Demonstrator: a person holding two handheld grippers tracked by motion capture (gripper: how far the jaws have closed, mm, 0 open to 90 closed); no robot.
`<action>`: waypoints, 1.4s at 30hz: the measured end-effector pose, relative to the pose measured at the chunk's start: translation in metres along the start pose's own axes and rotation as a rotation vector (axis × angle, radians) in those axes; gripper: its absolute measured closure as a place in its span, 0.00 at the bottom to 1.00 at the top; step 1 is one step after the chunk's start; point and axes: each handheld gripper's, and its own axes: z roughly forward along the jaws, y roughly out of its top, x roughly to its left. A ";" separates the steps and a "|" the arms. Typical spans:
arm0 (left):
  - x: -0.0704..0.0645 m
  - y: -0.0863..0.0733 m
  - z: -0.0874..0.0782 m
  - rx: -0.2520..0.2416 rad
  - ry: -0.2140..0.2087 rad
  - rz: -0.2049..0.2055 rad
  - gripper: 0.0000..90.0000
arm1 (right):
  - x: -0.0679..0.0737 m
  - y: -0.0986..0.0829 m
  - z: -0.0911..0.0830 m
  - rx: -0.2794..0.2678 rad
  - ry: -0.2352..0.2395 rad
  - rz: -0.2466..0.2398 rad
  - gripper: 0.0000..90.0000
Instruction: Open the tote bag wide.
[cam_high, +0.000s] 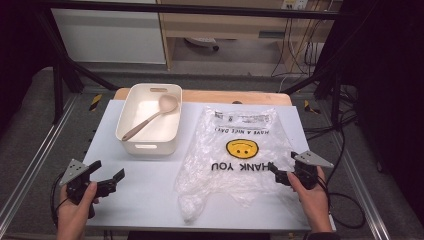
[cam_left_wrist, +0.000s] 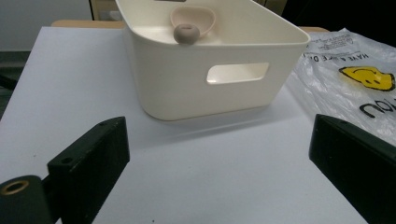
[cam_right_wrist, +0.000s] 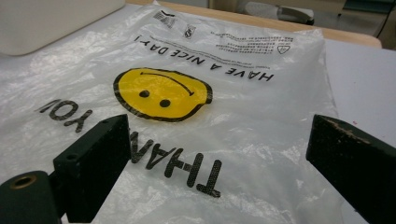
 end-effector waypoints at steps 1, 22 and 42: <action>-0.001 0.000 0.001 0.006 0.003 0.009 0.05 | 0.000 0.000 0.001 0.003 -0.002 -0.002 0.07; -0.001 -0.004 0.008 0.059 0.012 0.000 0.07 | -0.060 0.033 0.051 0.101 -0.114 0.061 0.22; -0.002 -0.004 0.008 0.066 0.011 0.007 0.08 | -0.098 0.030 0.099 0.304 -0.091 0.135 0.56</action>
